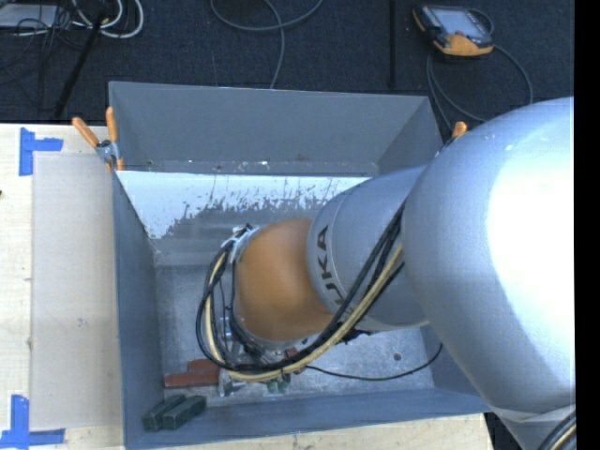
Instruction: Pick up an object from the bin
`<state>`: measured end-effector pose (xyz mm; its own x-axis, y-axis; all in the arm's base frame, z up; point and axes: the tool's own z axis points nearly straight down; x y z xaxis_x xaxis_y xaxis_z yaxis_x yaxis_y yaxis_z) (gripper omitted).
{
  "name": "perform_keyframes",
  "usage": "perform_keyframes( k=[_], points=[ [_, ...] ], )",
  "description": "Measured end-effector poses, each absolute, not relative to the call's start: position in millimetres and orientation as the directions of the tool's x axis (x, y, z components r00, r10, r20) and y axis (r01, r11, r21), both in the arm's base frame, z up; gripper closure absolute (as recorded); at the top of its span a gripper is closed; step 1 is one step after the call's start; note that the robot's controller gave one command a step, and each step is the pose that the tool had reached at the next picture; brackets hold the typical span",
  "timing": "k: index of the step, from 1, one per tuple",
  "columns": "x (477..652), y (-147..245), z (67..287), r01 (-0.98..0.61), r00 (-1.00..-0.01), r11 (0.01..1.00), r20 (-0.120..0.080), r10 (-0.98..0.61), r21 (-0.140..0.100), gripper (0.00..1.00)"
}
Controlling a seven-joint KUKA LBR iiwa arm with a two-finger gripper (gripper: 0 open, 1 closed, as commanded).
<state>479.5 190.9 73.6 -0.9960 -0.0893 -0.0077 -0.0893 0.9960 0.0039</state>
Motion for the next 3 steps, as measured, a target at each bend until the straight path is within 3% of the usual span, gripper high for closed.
perform_keyframes(
  k=[1,2,3],
  points=[
    [493.0,174.5,192.6,-0.088,-0.996,0.996,0.001,-0.088,0.000,1.00],
    [493.0,174.2,192.5,-0.087,-0.996,0.996,0.001,-0.087,0.000,1.00],
    [527.4,93.7,293.2,-0.278,-0.961,0.961,0.001,-0.278,0.000,1.00]
  ],
)
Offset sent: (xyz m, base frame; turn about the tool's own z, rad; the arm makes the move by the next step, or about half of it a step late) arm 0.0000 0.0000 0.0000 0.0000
